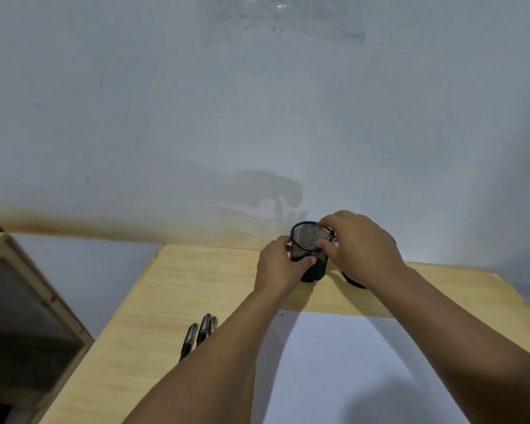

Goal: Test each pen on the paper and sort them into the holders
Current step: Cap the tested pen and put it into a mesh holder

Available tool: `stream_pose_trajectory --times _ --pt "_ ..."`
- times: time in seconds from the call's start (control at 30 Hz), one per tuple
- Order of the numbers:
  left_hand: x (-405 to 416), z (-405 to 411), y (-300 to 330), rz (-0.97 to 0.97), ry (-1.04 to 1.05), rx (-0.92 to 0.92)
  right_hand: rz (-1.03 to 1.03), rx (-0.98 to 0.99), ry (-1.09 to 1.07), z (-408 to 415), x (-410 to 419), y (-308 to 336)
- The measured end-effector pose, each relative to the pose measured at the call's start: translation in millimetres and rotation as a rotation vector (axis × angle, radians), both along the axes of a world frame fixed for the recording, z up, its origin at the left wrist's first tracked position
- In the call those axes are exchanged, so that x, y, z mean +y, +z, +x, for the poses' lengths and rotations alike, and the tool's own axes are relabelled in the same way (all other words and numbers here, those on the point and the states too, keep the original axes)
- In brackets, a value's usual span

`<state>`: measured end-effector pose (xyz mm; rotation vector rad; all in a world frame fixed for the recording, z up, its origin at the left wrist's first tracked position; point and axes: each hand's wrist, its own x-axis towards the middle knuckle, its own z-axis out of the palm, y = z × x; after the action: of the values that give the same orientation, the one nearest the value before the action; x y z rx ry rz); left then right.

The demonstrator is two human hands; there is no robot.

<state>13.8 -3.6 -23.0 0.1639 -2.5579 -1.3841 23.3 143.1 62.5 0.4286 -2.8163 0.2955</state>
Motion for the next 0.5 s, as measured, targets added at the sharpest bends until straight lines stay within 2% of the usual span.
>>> stream_pose_trajectory --times 0.1,0.17,0.23,0.37,0.5 --pt "-11.5 8.9 1.8 -0.014 -0.01 -0.046 -0.08 0.152 0.009 22.1 2.7 -4.2" --pt "-23.2 19.6 2.7 -0.005 -0.018 -0.062 -0.195 0.153 0.042 38.5 0.8 -12.2" --pt "-37.7 32.9 1.9 -0.047 -0.031 -0.062 -0.286 0.057 0.064 56.1 -6.1 -23.3" --pt "-74.2 61.2 -0.4 -0.188 -0.062 -0.109 -0.334 -0.216 0.085 90.4 -31.8 -57.5" --pt "-114.7 85.3 -1.0 -0.37 -0.186 -0.194 -0.415 -0.439 0.118 124.9 -68.2 -82.2"
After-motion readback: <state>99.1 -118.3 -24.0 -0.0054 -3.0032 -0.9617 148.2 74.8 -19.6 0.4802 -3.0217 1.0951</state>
